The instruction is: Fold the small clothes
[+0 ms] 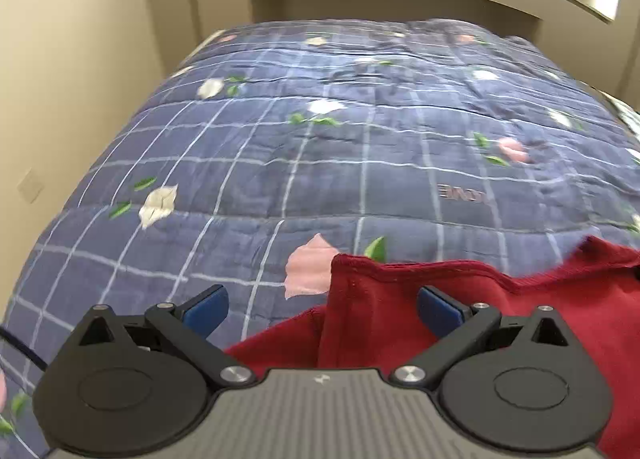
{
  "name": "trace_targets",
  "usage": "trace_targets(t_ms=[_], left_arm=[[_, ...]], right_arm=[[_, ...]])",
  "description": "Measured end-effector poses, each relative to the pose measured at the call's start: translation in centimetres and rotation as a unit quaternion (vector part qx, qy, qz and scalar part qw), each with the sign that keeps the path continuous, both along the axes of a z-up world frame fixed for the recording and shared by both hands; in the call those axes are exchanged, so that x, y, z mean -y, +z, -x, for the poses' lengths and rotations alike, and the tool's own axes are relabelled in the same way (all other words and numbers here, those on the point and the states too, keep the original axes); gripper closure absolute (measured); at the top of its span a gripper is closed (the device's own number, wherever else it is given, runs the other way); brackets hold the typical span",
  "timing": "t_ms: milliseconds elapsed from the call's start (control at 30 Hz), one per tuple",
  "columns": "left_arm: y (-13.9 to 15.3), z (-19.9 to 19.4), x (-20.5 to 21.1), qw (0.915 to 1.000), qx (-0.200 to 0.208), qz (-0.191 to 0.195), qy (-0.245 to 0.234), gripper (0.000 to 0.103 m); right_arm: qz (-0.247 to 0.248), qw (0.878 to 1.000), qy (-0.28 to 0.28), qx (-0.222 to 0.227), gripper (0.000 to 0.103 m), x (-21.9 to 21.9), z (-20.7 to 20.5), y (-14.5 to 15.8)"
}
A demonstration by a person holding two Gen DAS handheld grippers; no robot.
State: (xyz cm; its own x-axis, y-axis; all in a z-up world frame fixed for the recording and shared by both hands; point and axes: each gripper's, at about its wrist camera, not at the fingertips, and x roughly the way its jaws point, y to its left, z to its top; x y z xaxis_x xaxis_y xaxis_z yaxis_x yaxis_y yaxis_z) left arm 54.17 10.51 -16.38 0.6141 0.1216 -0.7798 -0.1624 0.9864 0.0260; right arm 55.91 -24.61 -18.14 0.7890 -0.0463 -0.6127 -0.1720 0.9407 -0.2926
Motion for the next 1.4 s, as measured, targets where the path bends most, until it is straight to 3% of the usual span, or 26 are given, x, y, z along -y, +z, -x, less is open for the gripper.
trace_targets(t_ms=[133,267,333,467,633,767,867,1033,1133,1233,1400], left_arm=[[-2.4,-0.6,-0.6,0.9977,-0.004,-0.021,0.064,0.0],[-3.2,0.1,-1.9,0.9965,0.009,0.016,0.081,0.0],[-2.6,0.8,-2.1,0.9958,0.015,0.016,0.089,0.001],[-0.3,4.1,-2.0,0.9938,0.061,0.027,0.089,0.001],[1.2,9.3,0.1,0.9933,0.077,0.047,0.072,0.0],[0.2,13.5,2.3,0.9938,0.082,0.035,0.066,0.0],[-1.1,16.0,3.1,0.9949,0.07,0.011,0.072,0.0],[-2.6,18.4,2.9,0.9935,0.051,-0.046,0.091,0.0],[-3.1,19.9,1.7,0.9919,0.065,-0.012,0.108,0.0],[-4.0,20.9,0.6,0.9877,0.074,0.038,0.133,0.0],[-4.8,21.6,1.1,0.9865,0.099,0.017,0.13,0.0]], right_arm=[[-0.028,0.999,-0.032,0.009,0.001,1.8,-0.3,-0.2],[-0.029,0.998,-0.058,0.019,0.001,2.6,0.9,1.1],[-0.018,0.997,-0.059,0.037,0.001,2.3,2.8,2.0],[-0.035,0.997,-0.028,0.058,0.001,1.0,7.4,3.3],[-0.035,0.997,0.013,0.067,0.001,-2.3,13.5,3.0],[-0.005,0.996,0.06,0.064,0.001,-4.8,17.8,1.7],[0.049,0.994,0.08,0.063,0.001,-5.3,20.0,0.5],[0.089,0.994,-0.001,0.067,0.001,-2.3,21.4,-0.5],[0.079,0.992,-0.075,0.063,0.001,0.4,21.6,-0.8],[0.039,0.995,-0.081,0.05,0.001,1.5,21.9,-0.9],[0.056,0.993,-0.067,0.078,0.001,-0.4,21.7,0.5]])
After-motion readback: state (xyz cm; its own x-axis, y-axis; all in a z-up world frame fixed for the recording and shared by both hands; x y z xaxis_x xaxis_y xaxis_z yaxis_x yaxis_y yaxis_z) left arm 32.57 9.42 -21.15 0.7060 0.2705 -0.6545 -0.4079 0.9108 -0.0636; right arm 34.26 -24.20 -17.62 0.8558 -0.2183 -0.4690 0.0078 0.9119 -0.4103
